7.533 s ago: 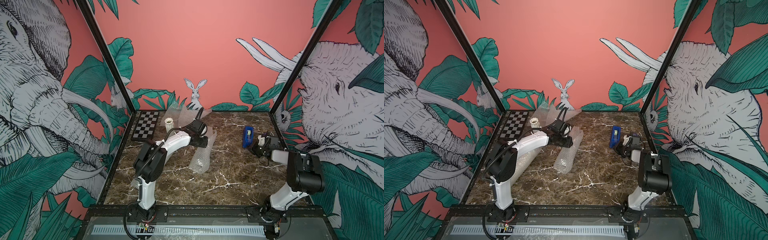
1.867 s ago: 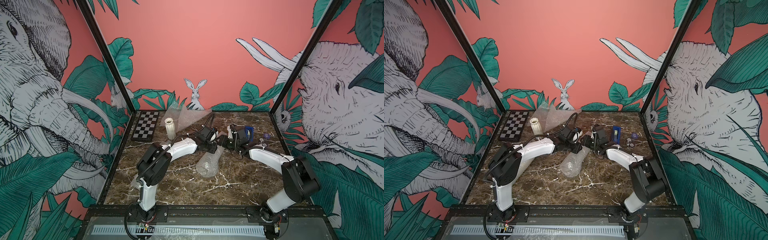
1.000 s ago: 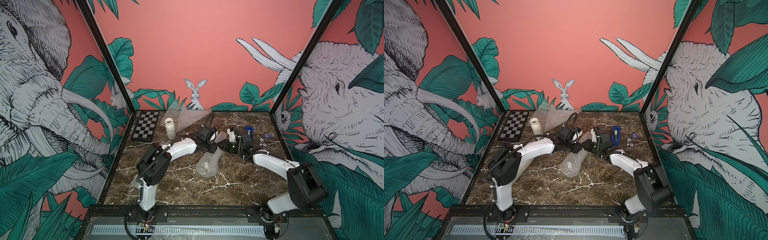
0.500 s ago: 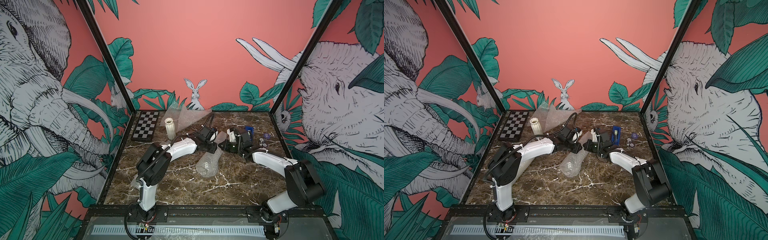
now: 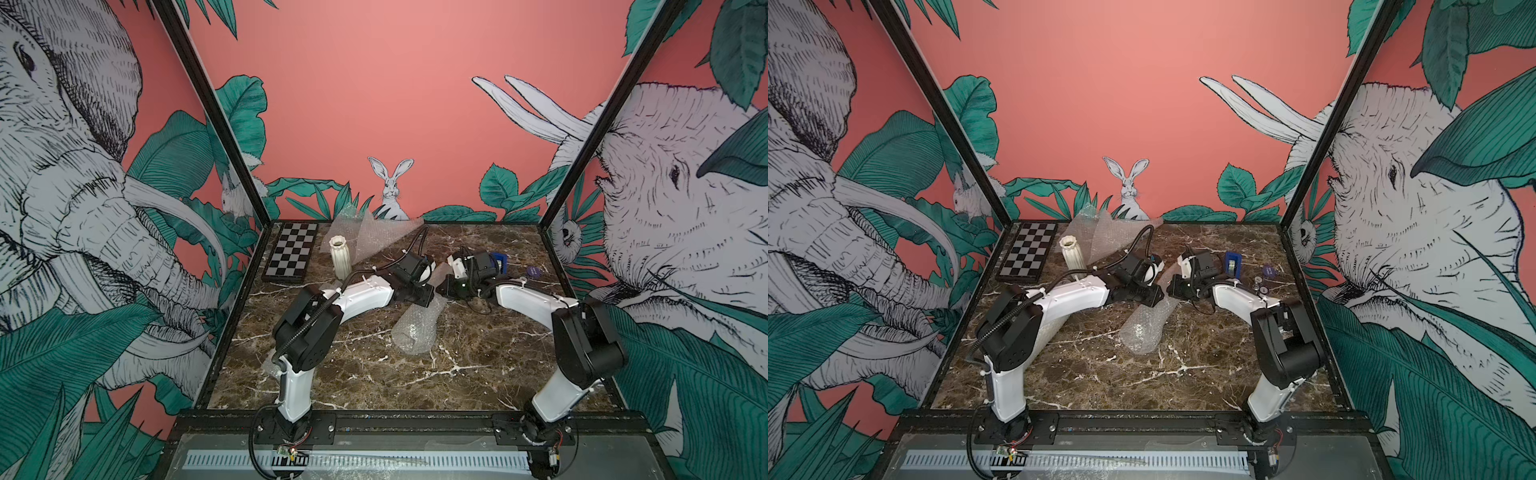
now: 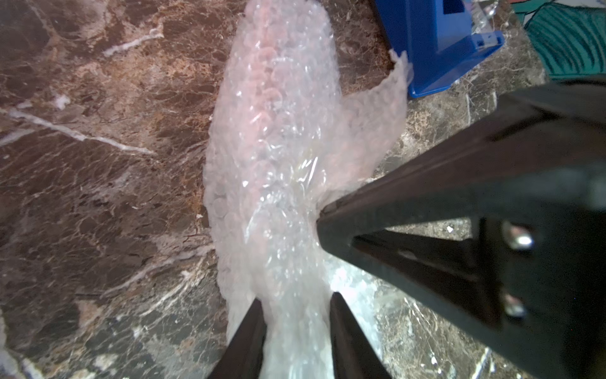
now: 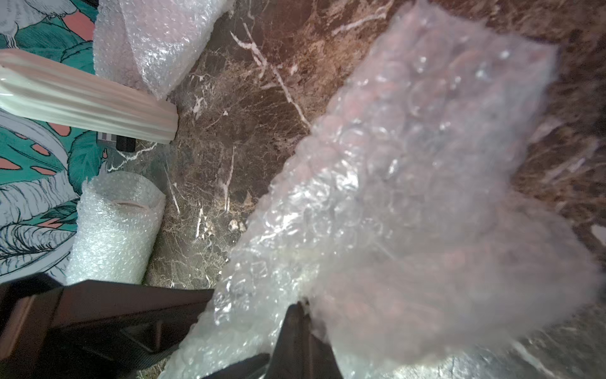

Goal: Wrap vases in bubble wrap
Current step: Stick the tape on the bubble wrap.

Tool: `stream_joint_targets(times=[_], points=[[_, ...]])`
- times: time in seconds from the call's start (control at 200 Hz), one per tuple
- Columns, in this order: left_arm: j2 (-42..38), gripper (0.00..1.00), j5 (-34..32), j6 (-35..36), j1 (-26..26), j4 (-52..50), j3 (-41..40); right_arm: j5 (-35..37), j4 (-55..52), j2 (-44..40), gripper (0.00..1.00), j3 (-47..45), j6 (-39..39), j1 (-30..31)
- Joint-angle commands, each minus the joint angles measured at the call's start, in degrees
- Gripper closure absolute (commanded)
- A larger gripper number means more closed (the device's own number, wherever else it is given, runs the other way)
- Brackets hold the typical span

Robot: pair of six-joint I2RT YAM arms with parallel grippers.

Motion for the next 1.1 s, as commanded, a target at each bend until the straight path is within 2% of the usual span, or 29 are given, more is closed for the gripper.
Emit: stream_joint_targets(times=[0.0,0.18,0.4,0.665,0.95,1.095], points=[[0.11,0.63,2.4,0.3,-0.54,-8.11,-3.08,0.14,-2.88,1.89,1.0,0.67,-2.45,-0.45],[-1.34,0.55,8.98,-4.01,3.51,-0.16,-5.13,-0.42,-0.02,2.11,1.0,-0.41,-2.64,-0.53],[1.12,0.52,11.64,-3.61,3.94,1.27,-1.46,-2.34,2.7,3.21,1.0,-0.31,-2.72,-0.53],[0.53,0.43,12.97,-5.59,5.19,5.34,-1.49,-2.13,2.83,3.93,1.0,-0.02,-2.81,-0.55],[1.53,0.43,13.69,-8.49,7.35,9.32,-0.47,-1.6,3.03,3.95,1.0,-0.71,-2.8,-0.61],[1.91,0.46,13.57,-9.71,7.64,10.95,-0.23,-1.71,3.37,3.75,1.0,-1.02,-2.78,-0.54]])
